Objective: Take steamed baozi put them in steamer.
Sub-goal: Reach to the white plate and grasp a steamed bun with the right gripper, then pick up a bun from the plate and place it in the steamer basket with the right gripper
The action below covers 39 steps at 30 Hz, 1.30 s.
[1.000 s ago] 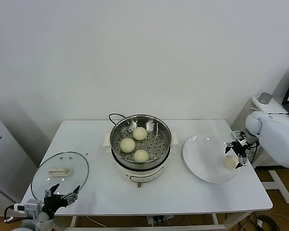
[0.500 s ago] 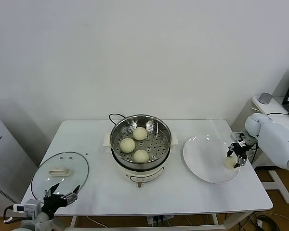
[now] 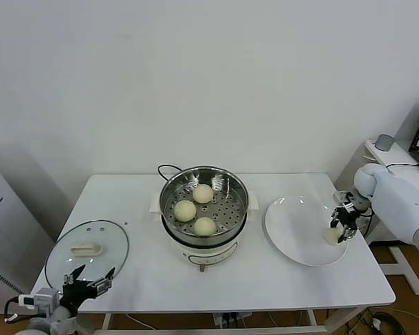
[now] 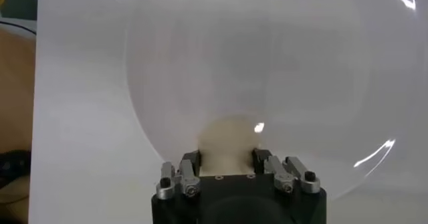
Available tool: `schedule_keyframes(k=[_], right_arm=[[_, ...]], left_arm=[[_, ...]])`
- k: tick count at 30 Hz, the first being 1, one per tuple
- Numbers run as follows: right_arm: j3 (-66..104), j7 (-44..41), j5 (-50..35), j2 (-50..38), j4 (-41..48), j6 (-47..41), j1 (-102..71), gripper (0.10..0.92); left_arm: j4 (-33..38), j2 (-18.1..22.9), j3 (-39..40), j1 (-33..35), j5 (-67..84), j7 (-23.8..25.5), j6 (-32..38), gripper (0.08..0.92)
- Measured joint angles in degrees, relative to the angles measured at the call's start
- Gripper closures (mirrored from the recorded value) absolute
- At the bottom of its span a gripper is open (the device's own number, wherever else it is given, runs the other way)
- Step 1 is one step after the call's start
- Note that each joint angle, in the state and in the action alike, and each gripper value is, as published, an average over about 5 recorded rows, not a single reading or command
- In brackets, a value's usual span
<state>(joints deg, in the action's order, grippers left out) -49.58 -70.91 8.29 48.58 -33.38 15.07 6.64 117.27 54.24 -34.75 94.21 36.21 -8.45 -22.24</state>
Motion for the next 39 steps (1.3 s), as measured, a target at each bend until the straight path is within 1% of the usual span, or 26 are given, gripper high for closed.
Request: schedule_keyframes(k=[9, 16, 21, 30, 39], right_arm=[[-9.9, 0.14, -10.7, -3.88, -7.9, -4.36, 8.75, 0.533], [-20.64, 1.83, -21.89, -6.77, -16.94, -8.79, 19.35, 0.533], [-28.71, 3.94, -30.36, -7.2, -23.9, -12.79, 27.87, 0.533], [-39.28, 8.53, -44.07, -4.57, -32.93, -20.94, 39.63, 0.533], [-45.21, 11.99, -53.86, 0.82, -35.97, -27.3, 45.0, 0.531]], left_arm=[[0.46, 0.65, 0.11, 0.09, -0.24, -0.53, -0.5, 0.177], [0.62, 0.71, -0.04, 0.58, -0.55, -0.62, -0.51, 0.177], [0.74, 0.53, -0.04, 0.8, -0.6, -0.63, -0.46, 0.177], [1.01, 0.27, 0.22, 0.83, -0.7, -0.66, -0.46, 0.177], [1.29, -0.02, 0.16, 0.96, -0.73, -0.67, -0.42, 0.177]])
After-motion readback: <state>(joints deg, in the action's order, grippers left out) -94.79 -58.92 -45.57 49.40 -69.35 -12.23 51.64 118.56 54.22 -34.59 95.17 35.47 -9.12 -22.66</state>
